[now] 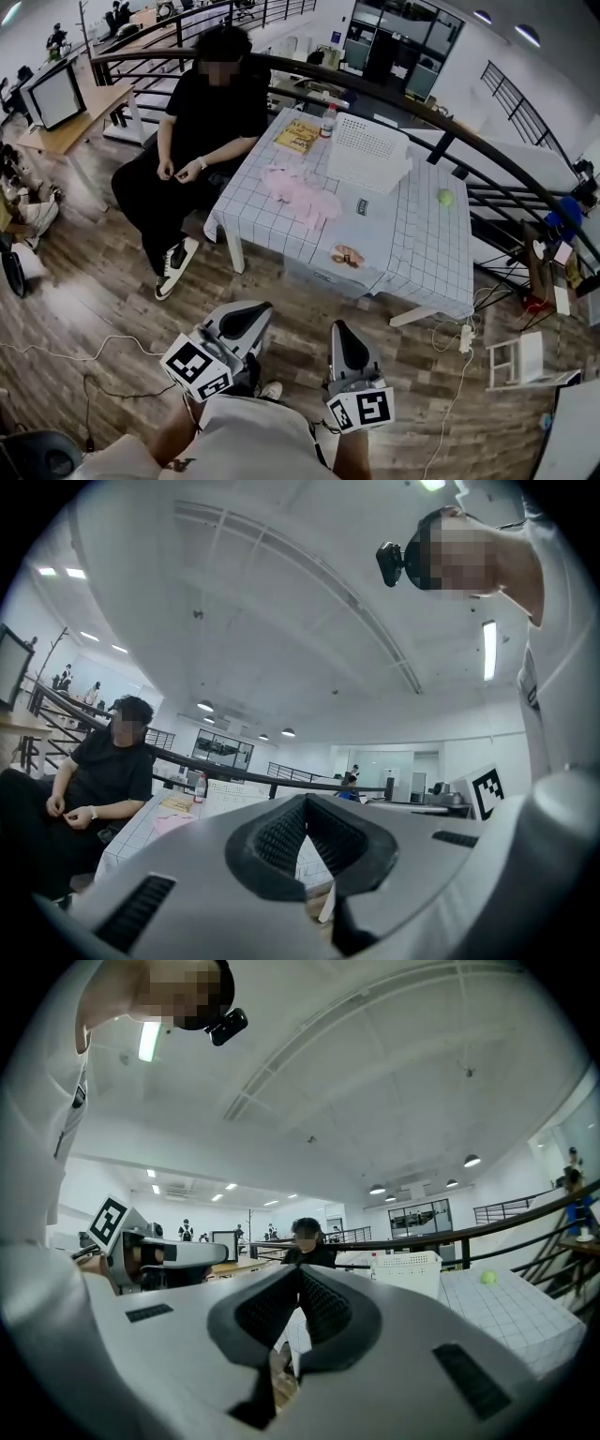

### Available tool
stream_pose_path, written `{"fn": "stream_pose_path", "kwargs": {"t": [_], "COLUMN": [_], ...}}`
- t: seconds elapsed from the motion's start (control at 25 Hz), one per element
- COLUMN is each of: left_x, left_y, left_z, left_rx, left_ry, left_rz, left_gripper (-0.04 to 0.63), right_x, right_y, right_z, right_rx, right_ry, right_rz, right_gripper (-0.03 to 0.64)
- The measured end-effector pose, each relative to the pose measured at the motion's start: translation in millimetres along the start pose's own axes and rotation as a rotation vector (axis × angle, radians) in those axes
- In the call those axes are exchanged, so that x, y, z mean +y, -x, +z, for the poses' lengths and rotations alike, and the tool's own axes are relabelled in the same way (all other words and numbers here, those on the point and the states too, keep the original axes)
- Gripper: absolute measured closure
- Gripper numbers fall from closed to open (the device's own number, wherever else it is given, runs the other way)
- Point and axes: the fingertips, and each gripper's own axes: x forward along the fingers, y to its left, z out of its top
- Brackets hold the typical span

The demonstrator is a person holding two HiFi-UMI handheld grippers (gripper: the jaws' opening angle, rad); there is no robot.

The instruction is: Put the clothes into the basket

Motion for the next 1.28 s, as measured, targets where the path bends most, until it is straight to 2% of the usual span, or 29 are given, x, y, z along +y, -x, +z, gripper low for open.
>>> {"fn": "stream_pose_path", "kwargs": {"t": [0.68, 0.92, 1.28], "left_x": [103, 121, 139], "left_y": [-73, -91, -127], "left_z": [2, 5, 3], "left_rx": [0.053, 0.073, 0.078], "left_ry": [0.004, 0.008, 0.032], "left_rz": [-0.083, -0.126, -0.137], "left_gripper": [0.591, 0.591, 0.591], "right_x": [-37, -44, -72], "right_y": [-114, -138, -160], "right_z": [-11, -10, -13], "right_rx": [0.024, 0.025, 0.044], "right_ry": [0.001, 0.014, 0.007], "right_rz": [-0.082, -0.116, -0.127], "right_gripper": [0.598, 0.598, 0.598]}}
